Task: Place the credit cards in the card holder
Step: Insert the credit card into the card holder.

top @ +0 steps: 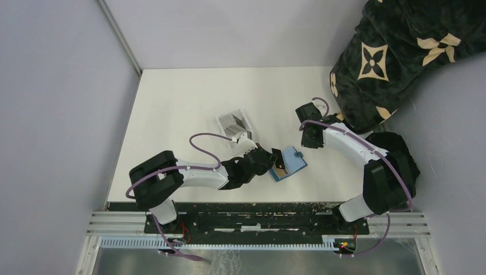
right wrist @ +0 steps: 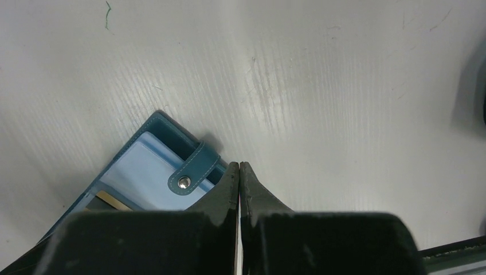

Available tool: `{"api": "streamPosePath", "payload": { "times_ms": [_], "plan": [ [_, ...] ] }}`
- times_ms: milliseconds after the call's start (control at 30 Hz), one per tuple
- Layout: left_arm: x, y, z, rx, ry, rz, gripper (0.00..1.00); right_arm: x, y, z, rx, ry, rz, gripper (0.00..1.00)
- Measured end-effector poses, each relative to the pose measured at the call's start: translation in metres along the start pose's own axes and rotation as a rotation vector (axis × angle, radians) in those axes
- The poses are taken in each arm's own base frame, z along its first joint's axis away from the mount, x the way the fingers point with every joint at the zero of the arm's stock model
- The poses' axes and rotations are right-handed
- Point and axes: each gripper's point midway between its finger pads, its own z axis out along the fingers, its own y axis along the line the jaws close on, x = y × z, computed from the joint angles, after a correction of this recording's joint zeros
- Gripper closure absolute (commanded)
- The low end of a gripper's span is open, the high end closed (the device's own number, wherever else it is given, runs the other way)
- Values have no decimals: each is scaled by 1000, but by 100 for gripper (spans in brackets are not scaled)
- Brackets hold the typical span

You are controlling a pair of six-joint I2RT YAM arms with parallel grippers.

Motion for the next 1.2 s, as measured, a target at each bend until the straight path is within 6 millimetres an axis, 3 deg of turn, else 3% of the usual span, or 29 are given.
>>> {"api": "streamPosePath", "payload": {
  "times_ms": [433,633,1200],
  "plan": [
    [27,14,-6,-50,9,17,97,18,2,18,7,75,-12,99],
    [34,29,-3,-91,10,49,97,37,-4,25,22,126,-28,99],
    [20,60,-8,-166,-66,55,97,75,5,33,-30,236,-31,99]
  ]
}}
